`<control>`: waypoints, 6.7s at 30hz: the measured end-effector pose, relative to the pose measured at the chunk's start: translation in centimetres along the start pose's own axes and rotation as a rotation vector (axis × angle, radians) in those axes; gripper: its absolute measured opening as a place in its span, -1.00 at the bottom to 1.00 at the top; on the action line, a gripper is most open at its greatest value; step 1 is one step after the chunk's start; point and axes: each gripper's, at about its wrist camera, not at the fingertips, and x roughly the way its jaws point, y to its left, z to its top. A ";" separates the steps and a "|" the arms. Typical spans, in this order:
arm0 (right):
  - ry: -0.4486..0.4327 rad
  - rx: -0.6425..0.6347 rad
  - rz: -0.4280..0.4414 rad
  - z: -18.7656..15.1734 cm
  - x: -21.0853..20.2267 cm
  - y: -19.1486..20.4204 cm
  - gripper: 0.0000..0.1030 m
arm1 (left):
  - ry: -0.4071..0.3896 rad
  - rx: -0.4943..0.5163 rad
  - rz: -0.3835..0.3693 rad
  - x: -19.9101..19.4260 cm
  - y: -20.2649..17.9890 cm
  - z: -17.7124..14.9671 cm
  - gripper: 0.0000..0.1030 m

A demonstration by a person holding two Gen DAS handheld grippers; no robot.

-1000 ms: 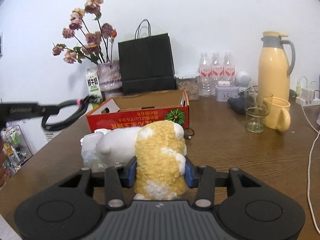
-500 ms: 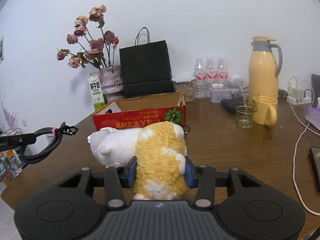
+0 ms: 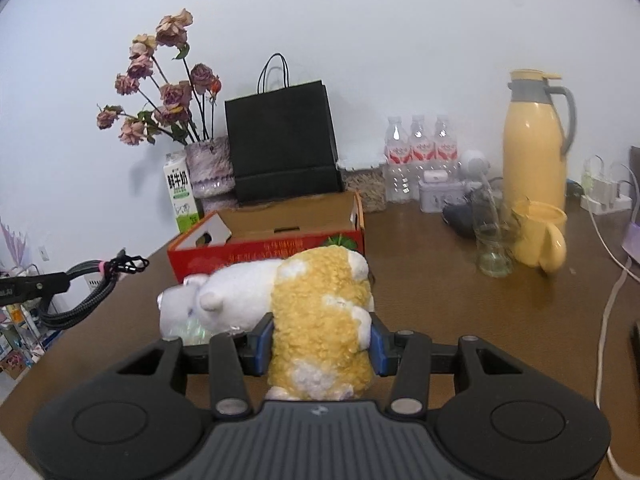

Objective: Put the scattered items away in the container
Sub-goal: 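Carry the plush toy and cable into the cardboard box and open both grippers, then withdraw both grippers from the box toward the remaining items, then grasp the red rose with the right gripper while the left grasps the clear bag, then carry the rose and clear bag into the box and open both grippers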

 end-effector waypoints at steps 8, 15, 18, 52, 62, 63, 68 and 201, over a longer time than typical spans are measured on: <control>-0.074 -0.053 0.028 9.4 7.6 -0.6 -0.13 | -0.018 0.084 -0.041 10.8 0.7 9.1 -0.56; -0.007 0.027 0.071 18.6 19.9 -1.0 -0.13 | 0.111 0.071 -0.010 23.5 1.5 14.2 -0.56; 0.082 0.031 0.026 20.4 27.0 -0.7 -0.13 | 0.186 0.058 0.017 29.2 1.9 14.5 -0.56; 0.382 -0.151 -0.134 22.7 36.3 2.6 0.51 | 0.404 -0.011 0.189 30.7 4.5 17.0 0.60; 0.309 -0.192 -0.111 23.6 24.4 2.3 0.67 | 0.301 0.023 0.229 19.4 3.9 18.3 0.95; 0.301 -0.196 -0.107 23.6 23.2 2.3 0.67 | 0.285 0.019 0.227 18.3 3.8 18.0 0.97; 0.262 -0.183 -0.078 22.9 18.8 1.7 0.70 | 0.300 0.033 0.198 14.0 3.1 15.0 0.98; 0.045 -0.054 -0.006 -2.8 -1.6 2.6 -0.25 | 0.122 -0.042 -0.078 -1.5 -0.3 -4.1 -0.31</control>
